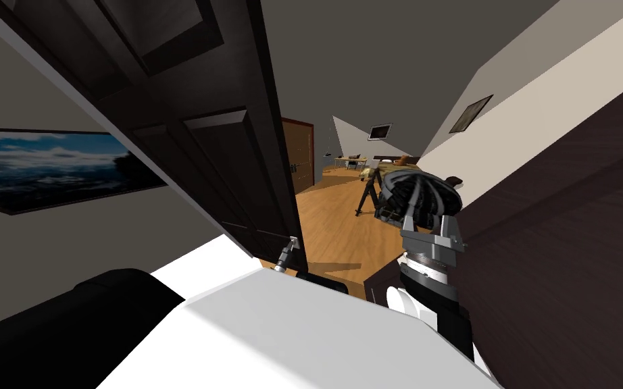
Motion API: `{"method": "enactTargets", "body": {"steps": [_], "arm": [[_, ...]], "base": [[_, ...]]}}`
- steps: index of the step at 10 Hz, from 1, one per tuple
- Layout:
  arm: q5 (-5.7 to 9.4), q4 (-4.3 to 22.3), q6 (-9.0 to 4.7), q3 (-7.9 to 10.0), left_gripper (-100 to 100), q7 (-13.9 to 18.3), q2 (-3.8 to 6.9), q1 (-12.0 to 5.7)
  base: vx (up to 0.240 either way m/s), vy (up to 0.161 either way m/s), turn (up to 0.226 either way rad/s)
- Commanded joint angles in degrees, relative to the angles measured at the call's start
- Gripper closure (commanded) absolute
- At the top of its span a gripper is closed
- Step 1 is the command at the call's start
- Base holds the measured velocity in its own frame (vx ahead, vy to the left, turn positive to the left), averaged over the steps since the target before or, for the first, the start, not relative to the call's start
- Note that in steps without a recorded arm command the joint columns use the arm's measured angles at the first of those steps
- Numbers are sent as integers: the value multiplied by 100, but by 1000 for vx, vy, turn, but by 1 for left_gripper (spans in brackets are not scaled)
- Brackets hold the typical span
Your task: Push the door open
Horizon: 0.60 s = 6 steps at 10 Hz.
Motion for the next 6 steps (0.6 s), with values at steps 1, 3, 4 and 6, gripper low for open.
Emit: {"method": "enactTargets", "body": {"steps": [1, 3, 4, 6], "arm": [[-32, -30, 10, 82, 100, -256, 24, -22], [-90, -8, 24, 177, 100, -586, 39, -51], [-119, 3, 31, 224, 100, -748, 47, -65], [-154, 16, 39, 280, 100, -984, 56, -82]], "base": [[52, -11, 3], [57, -5, -2], [76, -2, 7], [50, -5, 0]]}}
